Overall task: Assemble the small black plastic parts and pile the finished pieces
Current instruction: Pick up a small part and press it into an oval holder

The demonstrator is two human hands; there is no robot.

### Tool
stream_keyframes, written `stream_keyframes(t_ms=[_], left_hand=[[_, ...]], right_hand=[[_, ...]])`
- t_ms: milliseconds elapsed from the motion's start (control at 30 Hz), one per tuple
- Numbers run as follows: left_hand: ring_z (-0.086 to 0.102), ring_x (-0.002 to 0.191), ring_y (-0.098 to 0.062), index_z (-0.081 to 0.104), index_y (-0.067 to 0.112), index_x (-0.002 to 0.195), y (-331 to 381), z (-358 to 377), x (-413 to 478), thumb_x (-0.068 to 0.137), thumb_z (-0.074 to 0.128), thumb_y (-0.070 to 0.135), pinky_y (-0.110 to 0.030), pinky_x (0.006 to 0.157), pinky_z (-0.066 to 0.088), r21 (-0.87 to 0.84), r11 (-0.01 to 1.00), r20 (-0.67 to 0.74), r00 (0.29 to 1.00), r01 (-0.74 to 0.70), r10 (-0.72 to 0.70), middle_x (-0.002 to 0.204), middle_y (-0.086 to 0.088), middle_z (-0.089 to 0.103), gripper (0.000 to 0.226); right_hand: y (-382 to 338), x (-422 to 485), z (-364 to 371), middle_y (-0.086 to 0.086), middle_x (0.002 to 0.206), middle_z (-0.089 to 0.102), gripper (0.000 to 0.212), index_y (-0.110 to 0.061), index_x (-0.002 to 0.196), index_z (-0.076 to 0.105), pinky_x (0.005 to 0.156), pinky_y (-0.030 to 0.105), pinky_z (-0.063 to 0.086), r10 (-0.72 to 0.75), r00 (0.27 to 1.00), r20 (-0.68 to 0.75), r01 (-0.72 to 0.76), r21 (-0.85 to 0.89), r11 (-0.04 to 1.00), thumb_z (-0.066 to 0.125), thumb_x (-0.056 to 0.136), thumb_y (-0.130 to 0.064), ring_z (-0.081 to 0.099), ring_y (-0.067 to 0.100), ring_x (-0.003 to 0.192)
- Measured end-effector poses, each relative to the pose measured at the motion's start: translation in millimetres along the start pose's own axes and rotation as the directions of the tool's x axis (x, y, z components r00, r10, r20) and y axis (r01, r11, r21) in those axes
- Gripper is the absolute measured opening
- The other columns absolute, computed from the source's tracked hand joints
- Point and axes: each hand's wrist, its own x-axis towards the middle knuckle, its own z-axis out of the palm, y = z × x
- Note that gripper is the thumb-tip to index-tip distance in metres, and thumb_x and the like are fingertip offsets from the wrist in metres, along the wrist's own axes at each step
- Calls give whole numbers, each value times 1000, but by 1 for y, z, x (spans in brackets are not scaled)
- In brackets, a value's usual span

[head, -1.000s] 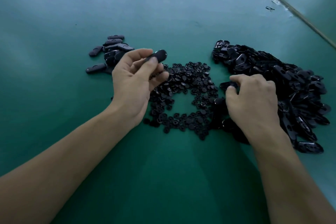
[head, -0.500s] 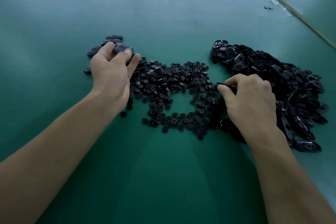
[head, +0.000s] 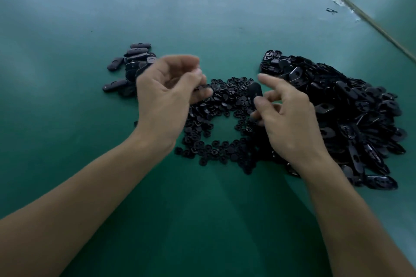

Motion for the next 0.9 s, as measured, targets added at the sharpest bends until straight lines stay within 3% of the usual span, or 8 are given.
stream_keyframes(t_ms=[67,167,233,333,433,500,600,900], left_hand=[[69,73,-16,68,8,94,-4,4,-9,93,65,-3,-28,67,60,45,998,75,997,-35,32,80,-3,70,11],[72,74,-15,70,15,95,-8,8,-19,89,69,6,-26,64,60,141,982,176,980,-123,97,79,2,72,11],[71,76,-13,70,19,96,-10,8,-21,87,72,9,-26,65,60,179,974,214,972,-140,100,83,4,73,13],[69,75,-12,69,20,97,-11,8,-24,83,75,9,-27,63,59,202,971,242,967,-129,78,86,2,74,18],[68,72,-15,69,19,98,-12,8,-24,83,77,13,-26,58,57,238,964,249,967,-116,55,86,-5,74,18],[70,72,-18,70,18,98,-13,7,-23,83,77,14,-24,57,55,241,964,264,963,-115,49,85,-8,75,17],[73,76,-22,72,16,99,-14,6,-22,87,75,11,-24,63,56,245,961,294,955,-128,52,87,-4,77,14],[68,73,-11,72,13,99,-14,4,-19,90,71,4,-25,63,58,211,970,288,956,-120,56,85,-1,75,13]], right_hand=[[-6,-2,4,-10,78,65,30,-35,113,70,76,41,60,-45,998,38,41,106,994,64,96,-11,72,11,69],[-9,-6,10,-8,78,73,18,-36,88,69,71,37,60,-94,996,7,90,195,977,71,89,-18,72,14,70],[-11,-8,14,-7,80,75,12,-32,88,65,70,33,59,-99,995,3,95,261,961,70,86,-21,73,12,74],[-15,-9,15,-4,81,75,26,-36,100,60,71,34,58,-109,994,23,94,361,928,64,87,-14,72,17,75],[-18,-10,14,-1,79,73,43,-42,117,61,73,46,57,-117,992,46,90,389,917,61,91,-8,66,37,75],[-19,-10,15,4,80,72,36,-36,112,68,67,45,56,-96,995,31,75,408,910,61,92,-7,64,35,69],[-20,-10,14,-1,77,71,23,-30,99,68,59,25,55,-56,998,10,45,449,892,66,92,-8,67,12,67],[-18,-9,13,1,75,75,7,-15,89,70,52,20,51,32,999,-43,-6,493,870,76,88,-12,74,18,63]])
